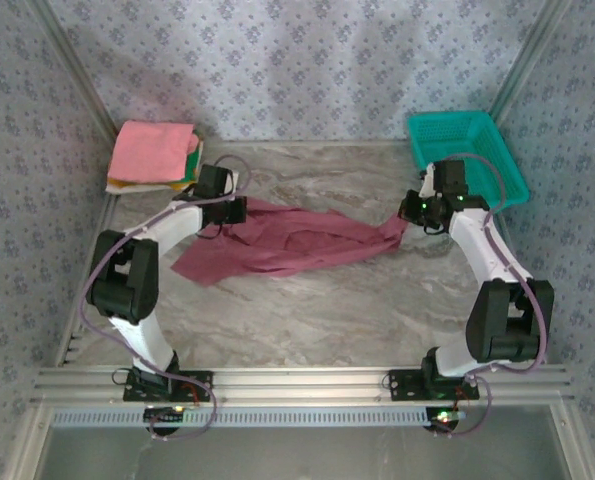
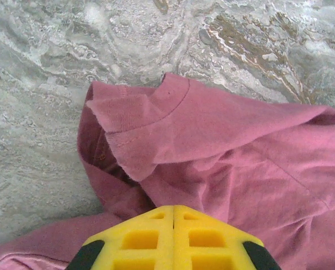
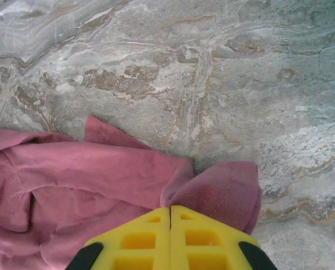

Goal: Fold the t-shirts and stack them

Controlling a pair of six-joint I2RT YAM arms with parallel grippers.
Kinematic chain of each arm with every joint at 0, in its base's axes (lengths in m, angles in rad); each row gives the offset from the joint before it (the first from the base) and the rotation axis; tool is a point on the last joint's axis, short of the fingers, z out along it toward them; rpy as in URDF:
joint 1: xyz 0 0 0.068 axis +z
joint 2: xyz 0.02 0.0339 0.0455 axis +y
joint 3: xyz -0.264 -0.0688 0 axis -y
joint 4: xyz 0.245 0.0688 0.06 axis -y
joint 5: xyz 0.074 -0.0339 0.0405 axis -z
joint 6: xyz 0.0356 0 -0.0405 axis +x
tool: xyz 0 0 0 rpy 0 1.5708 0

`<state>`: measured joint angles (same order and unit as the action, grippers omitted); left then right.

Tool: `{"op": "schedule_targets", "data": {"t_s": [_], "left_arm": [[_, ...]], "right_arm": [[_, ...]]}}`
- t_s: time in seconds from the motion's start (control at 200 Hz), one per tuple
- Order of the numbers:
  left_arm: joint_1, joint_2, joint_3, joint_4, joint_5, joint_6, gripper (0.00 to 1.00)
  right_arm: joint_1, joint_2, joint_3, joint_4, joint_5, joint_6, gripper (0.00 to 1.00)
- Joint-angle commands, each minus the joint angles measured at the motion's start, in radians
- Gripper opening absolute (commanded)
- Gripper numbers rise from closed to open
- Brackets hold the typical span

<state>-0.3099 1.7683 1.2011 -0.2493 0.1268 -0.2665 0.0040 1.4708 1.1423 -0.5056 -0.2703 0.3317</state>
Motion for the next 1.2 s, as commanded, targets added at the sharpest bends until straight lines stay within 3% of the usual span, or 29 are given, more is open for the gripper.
{"op": "schedule_targets", "data": {"t_s": [0.0, 0.185, 0.245, 0.26, 0.28, 0.36, 0.38, 0.405, 0.42, 0.485, 0.58, 0.779, 0.834, 0.909, 0.979, 1.029, 1.194], "left_arm": [[0.003, -0.054, 0.033, -0.048, -0.003, -0.003, 0.00], [0.008, -0.093, -0.014, -0.090, 0.012, -0.014, 0.00], [0.005, -0.102, -0.032, -0.105, 0.002, -0.016, 0.23], [0.005, -0.102, -0.035, -0.109, -0.001, -0.015, 0.18], [0.004, -0.102, -0.038, -0.113, -0.001, -0.012, 0.00], [0.003, -0.116, -0.060, -0.099, -0.001, -0.015, 0.00], [0.003, -0.116, -0.063, -0.097, -0.004, -0.017, 0.12], [0.002, -0.109, -0.064, -0.094, -0.012, -0.020, 0.37], [0.003, -0.103, -0.061, -0.096, -0.014, -0.022, 0.42], [0.002, -0.064, -0.036, -0.118, 0.002, -0.020, 0.32], [-0.003, -0.022, -0.031, -0.135, -0.012, -0.042, 0.50], [-0.008, -0.016, -0.092, -0.057, 0.008, -0.054, 0.59], [-0.011, -0.006, -0.093, -0.030, 0.021, -0.060, 0.53], [-0.014, 0.003, -0.085, -0.006, 0.023, -0.066, 0.23], [-0.014, 0.017, -0.067, -0.005, 0.024, -0.065, 0.15], [-0.014, 0.025, -0.055, -0.010, 0.022, -0.057, 0.01], [-0.006, 0.008, -0.040, -0.010, 0.001, -0.042, 0.00]], "right_arm": [[0.005, 0.013, 0.041, -0.007, -0.005, 0.002, 0.00], [0.002, 0.016, 0.042, -0.011, -0.004, -0.002, 0.00], [0.000, 0.018, 0.042, -0.010, -0.006, -0.005, 0.00], [-0.001, 0.019, 0.041, -0.011, -0.005, -0.006, 0.00], [0.000, 0.019, 0.040, -0.010, -0.006, -0.006, 0.00], [-0.001, 0.021, 0.037, -0.001, -0.009, -0.006, 0.00], [-0.002, 0.024, 0.039, -0.001, -0.012, -0.006, 0.00], [-0.002, 0.028, 0.040, -0.003, -0.019, -0.006, 0.00], [0.000, 0.029, 0.040, -0.001, -0.022, -0.005, 0.00], [0.001, 0.035, 0.039, 0.002, -0.036, -0.001, 0.00], [0.003, 0.034, 0.036, 0.005, -0.040, 0.005, 0.00], [0.006, 0.035, 0.029, 0.012, -0.041, 0.003, 0.00], [0.007, 0.036, 0.033, 0.012, -0.040, 0.003, 0.00], [0.006, 0.037, 0.036, 0.011, -0.043, 0.004, 0.00], [0.008, 0.034, 0.034, 0.012, -0.045, 0.006, 0.00], [0.008, 0.030, 0.030, 0.011, -0.042, 0.004, 0.00], [0.004, 0.010, 0.024, 0.002, -0.035, -0.001, 0.00]]}}
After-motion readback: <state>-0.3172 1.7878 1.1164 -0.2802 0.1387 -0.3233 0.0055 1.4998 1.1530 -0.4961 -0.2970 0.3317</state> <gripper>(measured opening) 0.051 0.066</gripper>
